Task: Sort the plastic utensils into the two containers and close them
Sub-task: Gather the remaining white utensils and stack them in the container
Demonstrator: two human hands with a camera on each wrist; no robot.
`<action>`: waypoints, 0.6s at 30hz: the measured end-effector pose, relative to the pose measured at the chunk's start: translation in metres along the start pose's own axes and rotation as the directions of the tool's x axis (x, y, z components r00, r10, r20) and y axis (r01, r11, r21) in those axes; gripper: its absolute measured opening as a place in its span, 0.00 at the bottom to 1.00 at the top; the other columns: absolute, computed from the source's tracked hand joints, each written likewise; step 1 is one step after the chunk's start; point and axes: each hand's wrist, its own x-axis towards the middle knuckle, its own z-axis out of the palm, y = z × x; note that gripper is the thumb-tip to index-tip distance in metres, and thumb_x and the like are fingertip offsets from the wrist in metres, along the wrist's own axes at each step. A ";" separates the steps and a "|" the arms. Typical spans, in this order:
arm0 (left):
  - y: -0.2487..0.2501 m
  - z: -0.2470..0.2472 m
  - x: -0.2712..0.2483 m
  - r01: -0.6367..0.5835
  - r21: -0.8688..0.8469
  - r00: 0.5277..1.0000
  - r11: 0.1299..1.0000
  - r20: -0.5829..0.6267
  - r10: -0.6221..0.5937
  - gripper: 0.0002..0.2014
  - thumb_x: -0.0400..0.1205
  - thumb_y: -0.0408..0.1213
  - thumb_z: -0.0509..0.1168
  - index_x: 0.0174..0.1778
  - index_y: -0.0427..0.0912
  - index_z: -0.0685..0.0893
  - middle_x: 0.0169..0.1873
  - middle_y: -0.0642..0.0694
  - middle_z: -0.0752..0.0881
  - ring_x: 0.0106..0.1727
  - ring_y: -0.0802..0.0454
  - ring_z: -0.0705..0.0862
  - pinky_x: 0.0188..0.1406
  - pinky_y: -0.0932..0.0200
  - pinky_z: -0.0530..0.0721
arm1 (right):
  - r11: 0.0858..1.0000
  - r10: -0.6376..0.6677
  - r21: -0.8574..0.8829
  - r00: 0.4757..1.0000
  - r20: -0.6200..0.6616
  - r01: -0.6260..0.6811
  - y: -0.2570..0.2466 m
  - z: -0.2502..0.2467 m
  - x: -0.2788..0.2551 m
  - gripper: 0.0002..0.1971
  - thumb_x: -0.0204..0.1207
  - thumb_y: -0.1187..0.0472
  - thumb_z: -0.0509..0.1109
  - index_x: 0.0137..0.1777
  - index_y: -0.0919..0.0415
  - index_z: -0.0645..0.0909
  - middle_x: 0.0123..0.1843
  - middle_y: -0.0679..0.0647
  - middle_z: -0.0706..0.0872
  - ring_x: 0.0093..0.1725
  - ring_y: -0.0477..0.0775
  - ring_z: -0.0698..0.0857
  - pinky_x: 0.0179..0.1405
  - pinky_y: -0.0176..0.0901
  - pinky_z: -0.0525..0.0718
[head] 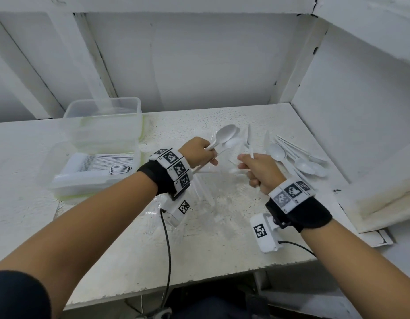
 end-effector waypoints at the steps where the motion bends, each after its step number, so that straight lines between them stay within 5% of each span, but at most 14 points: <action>1: -0.002 0.001 -0.003 0.036 -0.088 0.999 0.995 -0.003 -0.037 0.07 0.83 0.36 0.60 0.44 0.41 0.83 0.35 0.54 0.87 0.26 0.59 0.73 0.23 0.65 0.69 | 0.999 0.018 0.044 1.000 0.013 -0.018 -0.001 0.007 -0.001 0.07 0.79 0.58 0.66 0.45 0.62 0.78 0.38 0.54 0.82 0.13 0.40 0.64 0.11 0.29 0.60; 5: -0.011 0.006 -0.013 0.125 -0.327 0.987 0.937 -0.053 -0.150 0.07 0.83 0.34 0.59 0.49 0.38 0.81 0.35 0.51 0.86 0.26 0.56 0.70 0.21 0.65 0.65 | 0.993 0.059 0.107 0.998 -0.028 -0.056 0.001 0.031 -0.007 0.06 0.79 0.59 0.66 0.44 0.62 0.77 0.34 0.55 0.78 0.19 0.45 0.64 0.12 0.29 0.62; 9: -0.022 0.001 -0.027 0.164 -0.476 0.964 0.864 -0.108 -0.243 0.09 0.84 0.37 0.57 0.51 0.37 0.80 0.36 0.50 0.83 0.27 0.56 0.70 0.20 0.66 0.66 | 0.988 -0.044 -0.152 0.996 -0.071 0.033 0.001 0.024 -0.012 0.10 0.79 0.61 0.62 0.35 0.59 0.74 0.28 0.52 0.68 0.23 0.48 0.65 0.16 0.36 0.65; 12: -0.033 -0.009 -0.041 0.148 -0.533 0.956 0.833 -0.139 -0.259 0.10 0.85 0.43 0.58 0.43 0.42 0.79 0.36 0.49 0.82 0.26 0.57 0.68 0.17 0.69 0.66 | 0.920 -0.016 -0.391 0.999 0.045 0.032 0.003 0.008 -0.018 0.08 0.80 0.61 0.60 0.45 0.62 0.79 0.28 0.53 0.70 0.22 0.49 0.66 0.17 0.35 0.63; 18: -0.052 -0.020 -0.065 0.132 -0.596 0.937 0.792 -0.185 -0.295 0.06 0.83 0.37 0.62 0.40 0.43 0.79 0.33 0.48 0.82 0.25 0.56 0.66 0.15 0.69 0.64 | 0.739 0.040 -0.665 0.977 0.208 0.111 0.022 0.001 -0.029 0.12 0.84 0.52 0.56 0.56 0.54 0.78 0.36 0.55 0.83 0.24 0.47 0.71 0.17 0.34 0.67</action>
